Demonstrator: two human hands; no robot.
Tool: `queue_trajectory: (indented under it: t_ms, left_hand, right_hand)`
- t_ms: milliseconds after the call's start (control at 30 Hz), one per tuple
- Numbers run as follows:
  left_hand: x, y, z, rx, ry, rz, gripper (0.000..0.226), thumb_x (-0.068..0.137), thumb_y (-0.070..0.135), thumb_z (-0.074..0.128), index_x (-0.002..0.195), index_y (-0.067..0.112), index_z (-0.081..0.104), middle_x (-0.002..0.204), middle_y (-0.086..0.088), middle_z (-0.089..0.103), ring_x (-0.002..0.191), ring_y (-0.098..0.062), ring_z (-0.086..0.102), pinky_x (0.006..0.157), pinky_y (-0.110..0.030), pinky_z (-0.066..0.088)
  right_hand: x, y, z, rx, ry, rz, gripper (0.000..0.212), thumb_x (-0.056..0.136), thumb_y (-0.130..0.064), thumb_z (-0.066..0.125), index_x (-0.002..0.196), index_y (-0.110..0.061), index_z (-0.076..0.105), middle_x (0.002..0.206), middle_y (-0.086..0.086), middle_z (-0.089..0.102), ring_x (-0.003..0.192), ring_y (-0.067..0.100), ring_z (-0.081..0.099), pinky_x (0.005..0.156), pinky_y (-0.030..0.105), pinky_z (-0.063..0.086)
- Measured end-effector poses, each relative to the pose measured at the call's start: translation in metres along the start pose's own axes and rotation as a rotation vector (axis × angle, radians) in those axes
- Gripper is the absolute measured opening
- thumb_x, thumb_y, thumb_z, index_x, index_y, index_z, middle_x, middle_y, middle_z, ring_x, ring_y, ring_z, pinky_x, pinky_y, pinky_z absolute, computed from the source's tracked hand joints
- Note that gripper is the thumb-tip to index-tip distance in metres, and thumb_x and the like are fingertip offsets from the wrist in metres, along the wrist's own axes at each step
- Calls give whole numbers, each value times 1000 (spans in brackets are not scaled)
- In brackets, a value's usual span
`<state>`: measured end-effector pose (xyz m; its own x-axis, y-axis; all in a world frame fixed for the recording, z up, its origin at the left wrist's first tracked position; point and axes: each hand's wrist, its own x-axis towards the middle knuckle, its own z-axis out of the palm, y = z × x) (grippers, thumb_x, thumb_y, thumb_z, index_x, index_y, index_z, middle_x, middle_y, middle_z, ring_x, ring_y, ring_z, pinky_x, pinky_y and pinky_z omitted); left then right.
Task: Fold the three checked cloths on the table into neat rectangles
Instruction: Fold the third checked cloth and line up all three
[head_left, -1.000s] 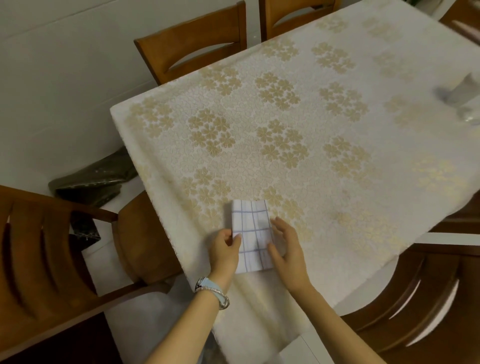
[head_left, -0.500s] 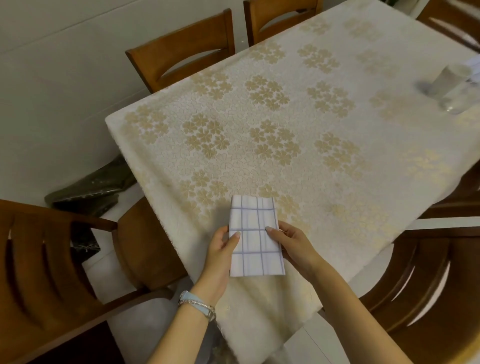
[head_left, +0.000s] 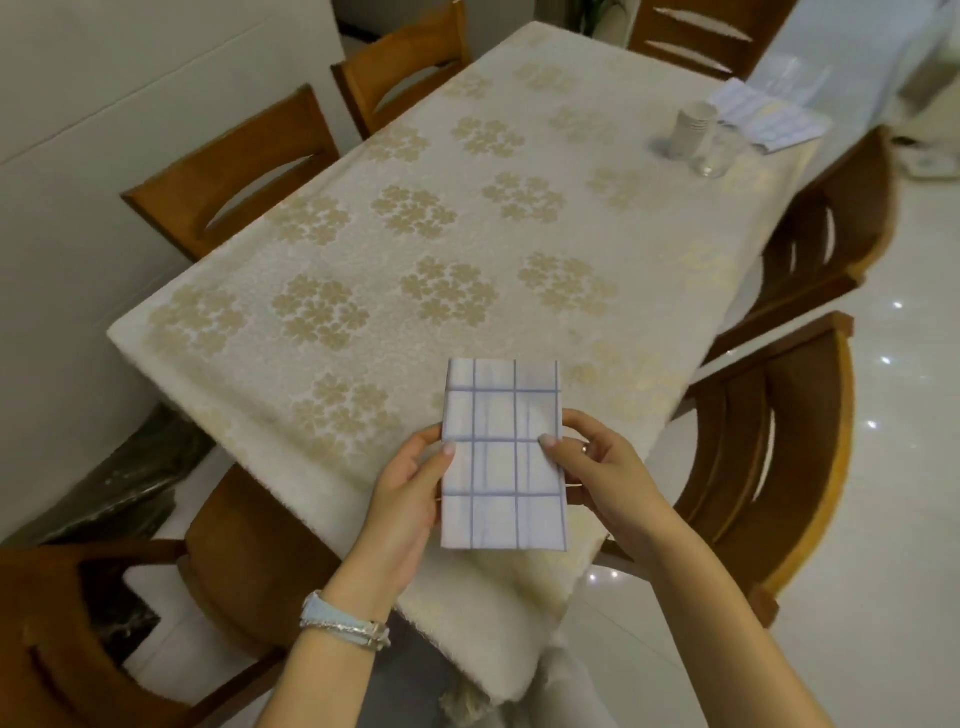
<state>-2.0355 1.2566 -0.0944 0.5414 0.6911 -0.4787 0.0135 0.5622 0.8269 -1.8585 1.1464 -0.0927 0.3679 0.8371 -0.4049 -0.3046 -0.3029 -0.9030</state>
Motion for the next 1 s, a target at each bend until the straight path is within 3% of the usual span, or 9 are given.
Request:
queue_trajectory:
  t_ms: [167, 267, 467, 633, 700, 833, 1000]
  left_hand:
    - [-14, 5, 41, 83, -136, 40, 21, 97, 14, 54, 116, 18, 63, 103, -4, 76, 90, -15, 71, 73, -27, 57]
    - [-20, 8, 78, 143, -192, 61, 20, 96, 15, 55, 114, 18, 63, 102, -4, 76, 89, -16, 72, 70, -28, 58]
    - [-37, 0, 175, 244, -307, 117, 20, 97, 16, 55, 115, 20, 63, 100, -3, 77, 90, -16, 72, 80, -37, 56]
    - [-56, -41, 277, 242, -379, 93, 22, 96, 17, 55, 117, 18, 62, 104, -4, 76, 95, -19, 71, 81, -37, 59]
    - [-65, -61, 320, 218, -410, 67, 21, 96, 15, 55, 117, 16, 62, 101, -2, 77, 92, -17, 72, 74, -31, 60]
    - [-72, -89, 395, 246, -509, 53, 18, 96, 15, 55, 111, 19, 64, 97, -3, 77, 87, -16, 73, 69, -30, 58]
    - [-69, -107, 470, 334, -648, 22, 29, 97, 19, 55, 125, 16, 58, 102, -5, 76, 91, -18, 72, 72, -32, 60]
  right_hand:
    - [-47, -15, -31, 54, 92, -58, 29, 97, -23, 56, 126, -20, 58, 109, 12, 74, 102, 30, 70, 88, 49, 57]
    - [-74, -26, -56, 73, 156, -115, 28, 97, -22, 56, 124, -22, 58, 106, 4, 75, 100, 24, 71, 84, 42, 60]
    - [-127, -35, -130, 97, 332, -197, 23, 95, -25, 59, 119, -27, 62, 103, -6, 74, 98, 17, 72, 73, 30, 61]
    - [-186, -39, -223, 122, 420, -186, 26, 94, -27, 60, 120, -27, 61, 104, 1, 75, 95, 20, 73, 74, 33, 61]
    - [-210, -41, -263, 114, 466, -171, 31, 93, -28, 61, 124, -25, 60, 104, 3, 75, 94, 21, 73, 77, 36, 61]
    - [-254, -48, -332, 130, 560, -194, 17, 95, -23, 61, 110, -29, 64, 93, -1, 77, 85, 17, 74, 69, 29, 59]
    - [-287, -51, -397, 207, 661, -228, 16, 96, -18, 59, 100, -32, 66, 86, -7, 77, 78, 11, 73, 62, 24, 57]
